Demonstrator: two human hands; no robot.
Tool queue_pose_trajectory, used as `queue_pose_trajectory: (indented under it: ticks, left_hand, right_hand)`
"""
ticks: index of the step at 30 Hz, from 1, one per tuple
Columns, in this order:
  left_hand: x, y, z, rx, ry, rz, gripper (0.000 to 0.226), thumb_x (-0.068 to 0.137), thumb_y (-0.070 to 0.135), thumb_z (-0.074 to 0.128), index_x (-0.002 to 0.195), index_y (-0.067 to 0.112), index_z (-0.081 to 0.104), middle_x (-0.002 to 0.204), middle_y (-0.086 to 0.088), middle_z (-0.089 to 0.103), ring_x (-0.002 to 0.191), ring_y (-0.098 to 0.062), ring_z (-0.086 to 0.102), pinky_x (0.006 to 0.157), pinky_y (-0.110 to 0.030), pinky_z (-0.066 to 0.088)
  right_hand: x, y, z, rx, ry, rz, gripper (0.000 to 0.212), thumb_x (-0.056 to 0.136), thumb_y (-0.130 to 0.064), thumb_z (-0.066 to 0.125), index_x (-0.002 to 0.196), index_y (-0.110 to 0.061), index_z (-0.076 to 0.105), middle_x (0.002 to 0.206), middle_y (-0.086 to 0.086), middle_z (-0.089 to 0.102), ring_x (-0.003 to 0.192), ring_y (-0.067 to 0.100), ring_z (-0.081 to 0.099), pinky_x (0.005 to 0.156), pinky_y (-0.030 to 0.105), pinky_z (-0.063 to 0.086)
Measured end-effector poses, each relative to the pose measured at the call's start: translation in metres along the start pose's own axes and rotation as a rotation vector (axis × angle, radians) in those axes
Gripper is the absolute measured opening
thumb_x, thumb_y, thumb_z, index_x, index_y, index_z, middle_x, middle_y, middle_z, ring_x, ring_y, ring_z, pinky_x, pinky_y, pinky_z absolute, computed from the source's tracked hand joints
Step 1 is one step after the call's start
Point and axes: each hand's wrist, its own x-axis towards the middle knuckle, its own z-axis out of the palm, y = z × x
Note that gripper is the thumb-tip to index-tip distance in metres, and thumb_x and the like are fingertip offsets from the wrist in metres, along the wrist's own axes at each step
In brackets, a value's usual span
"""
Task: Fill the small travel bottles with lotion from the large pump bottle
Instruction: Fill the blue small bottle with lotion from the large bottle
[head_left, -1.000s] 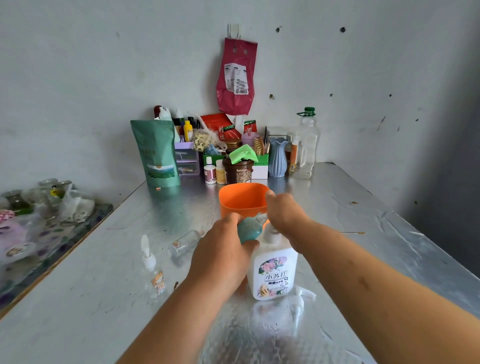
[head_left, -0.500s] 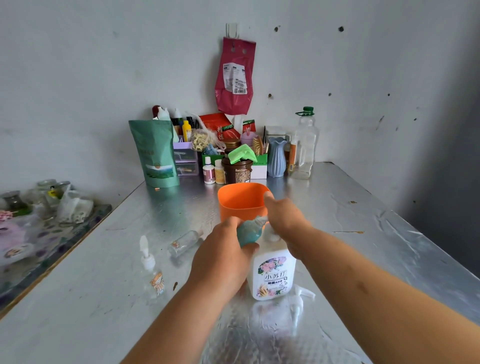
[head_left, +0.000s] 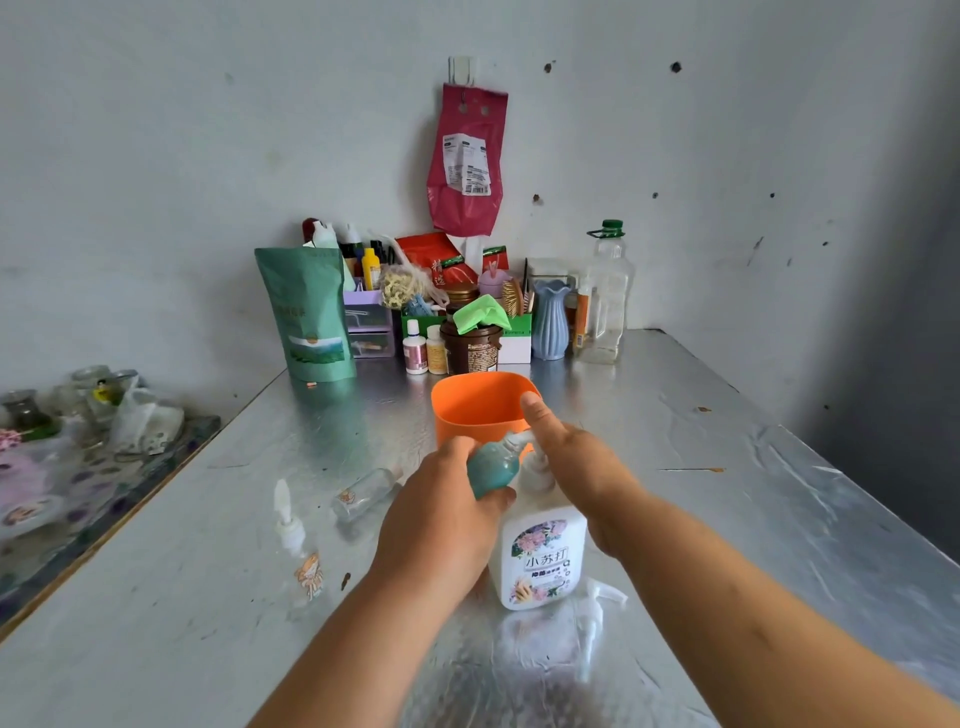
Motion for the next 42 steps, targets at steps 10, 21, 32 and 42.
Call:
queue_pose_trajectory:
  ticks: [10, 21, 32, 42]
  left_hand:
    - [0.000, -0.005, 0.004, 0.010, -0.009, -0.009, 0.029, 0.086, 0.039, 0.068, 0.110, 0.033, 0.053, 0.113, 0.011, 0.063, 0.101, -0.015, 0.060, 0.082, -0.032, 0.049]
    - [0.000, -0.002, 0.001, 0.003, 0.005, -0.002, 0.030, 0.086, 0.039, 0.068, 0.111, 0.033, 0.053, 0.112, 0.011, 0.063, 0.103, -0.016, 0.060, 0.086, -0.036, 0.051]
    - [-0.001, -0.005, 0.004, 0.018, 0.007, 0.003, 0.030, 0.087, 0.037, 0.067, 0.113, 0.033, 0.052, 0.114, 0.012, 0.062, 0.103, -0.016, 0.060, 0.084, -0.035, 0.050]
    - [-0.003, 0.000, 0.000, 0.052, 0.003, -0.002, 0.031, 0.087, 0.039, 0.065, 0.114, 0.030, 0.052, 0.113, 0.008, 0.062, 0.103, -0.019, 0.060, 0.085, -0.037, 0.050]
  right_hand:
    - [0.002, 0.009, 0.005, -0.024, 0.054, 0.023, 0.064, 0.091, -0.067, 0.036, 0.130, -0.017, 0.050, 0.123, 0.005, 0.058, 0.111, 0.023, 0.052, 0.092, 0.037, 0.039]
    - [0.005, 0.006, 0.005, -0.023, 0.000, 0.083, 0.077, 0.082, -0.076, 0.034, 0.124, -0.017, 0.058, 0.115, 0.007, 0.065, 0.106, 0.026, 0.060, 0.098, 0.044, 0.045]
    - [-0.002, 0.005, 0.004, -0.074, 0.074, 0.019, 0.056, 0.095, -0.059, 0.038, 0.114, -0.011, 0.058, 0.107, 0.009, 0.063, 0.099, 0.024, 0.058, 0.086, 0.036, 0.042]
    - [-0.002, 0.000, 0.006, -0.032, 0.033, 0.126, 0.082, 0.081, -0.077, 0.038, 0.127, -0.011, 0.056, 0.123, 0.011, 0.061, 0.112, 0.029, 0.056, 0.098, 0.042, 0.042]
